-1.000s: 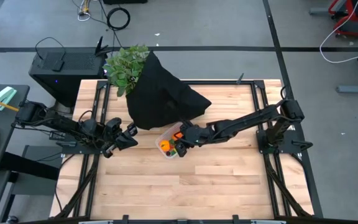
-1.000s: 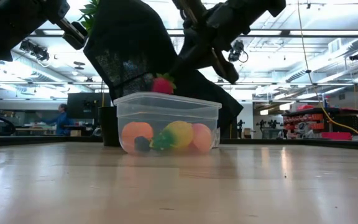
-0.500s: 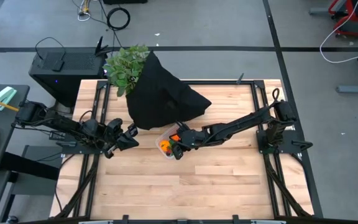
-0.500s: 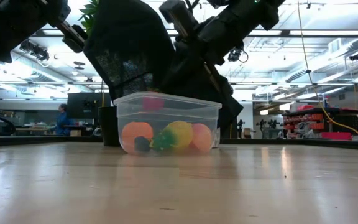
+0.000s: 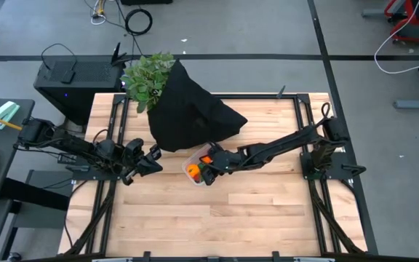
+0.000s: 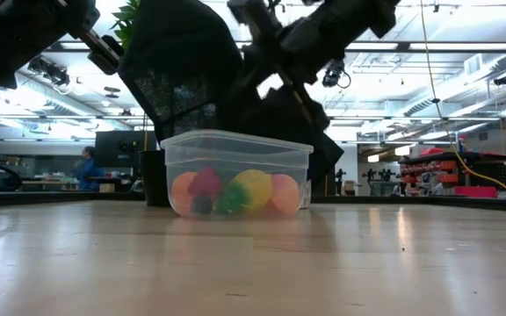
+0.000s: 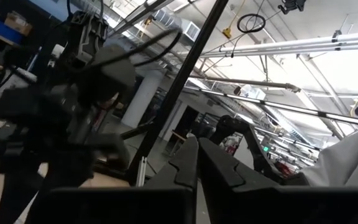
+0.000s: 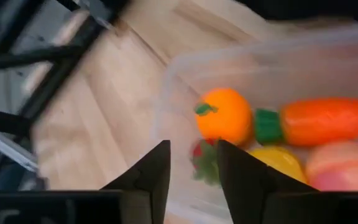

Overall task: Pick and placing Produce into tupperware
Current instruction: Return to Home Position

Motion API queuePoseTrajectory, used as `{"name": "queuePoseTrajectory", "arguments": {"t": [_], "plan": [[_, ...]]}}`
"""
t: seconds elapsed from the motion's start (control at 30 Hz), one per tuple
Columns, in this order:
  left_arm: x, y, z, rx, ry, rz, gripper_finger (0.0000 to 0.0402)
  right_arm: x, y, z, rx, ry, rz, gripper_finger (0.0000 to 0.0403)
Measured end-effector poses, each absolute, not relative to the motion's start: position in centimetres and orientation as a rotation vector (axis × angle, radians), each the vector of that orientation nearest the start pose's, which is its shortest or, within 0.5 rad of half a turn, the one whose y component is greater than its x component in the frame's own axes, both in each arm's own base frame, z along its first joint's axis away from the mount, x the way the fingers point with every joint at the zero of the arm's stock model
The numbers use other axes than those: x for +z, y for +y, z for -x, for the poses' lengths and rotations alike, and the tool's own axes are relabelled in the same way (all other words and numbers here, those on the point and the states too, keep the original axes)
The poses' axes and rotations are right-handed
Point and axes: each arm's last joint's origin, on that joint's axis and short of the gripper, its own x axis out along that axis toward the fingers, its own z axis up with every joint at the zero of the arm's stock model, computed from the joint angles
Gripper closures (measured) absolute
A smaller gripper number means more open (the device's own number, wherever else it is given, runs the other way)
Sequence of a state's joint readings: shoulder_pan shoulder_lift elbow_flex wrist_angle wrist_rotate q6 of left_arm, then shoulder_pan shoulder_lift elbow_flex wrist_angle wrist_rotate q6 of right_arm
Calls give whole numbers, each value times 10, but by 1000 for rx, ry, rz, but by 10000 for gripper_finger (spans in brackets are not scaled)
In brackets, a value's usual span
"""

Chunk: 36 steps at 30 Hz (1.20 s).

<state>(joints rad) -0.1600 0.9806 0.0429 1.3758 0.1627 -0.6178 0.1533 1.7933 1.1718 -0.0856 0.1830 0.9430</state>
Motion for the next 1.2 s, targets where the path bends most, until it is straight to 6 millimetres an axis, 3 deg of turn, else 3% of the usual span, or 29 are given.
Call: {"name": "queuePoseTrajectory", "arguments": {"t": [0.2,0.37,0.57,0.7,0.93,1.2], "plan": [[202,-29,-151,-444,-329,602,383,234,54,-372,-296,565,-750,295],[202,-29,-151,-443,-329,602,393,262,61,-351,-302,540,-692,388],[202,-29,-151,-444,-332,601,385,283,66,-319,-316,486,-680,398],[202,-29,-151,-445,-331,600,379,281,69,-292,-308,419,-738,399],[202,-29,-151,-443,-329,600,392,268,68,-236,-268,114,-850,400],[202,-28,-151,-409,-336,629,382,249,43,-183,-111,-154,-853,402]]}}
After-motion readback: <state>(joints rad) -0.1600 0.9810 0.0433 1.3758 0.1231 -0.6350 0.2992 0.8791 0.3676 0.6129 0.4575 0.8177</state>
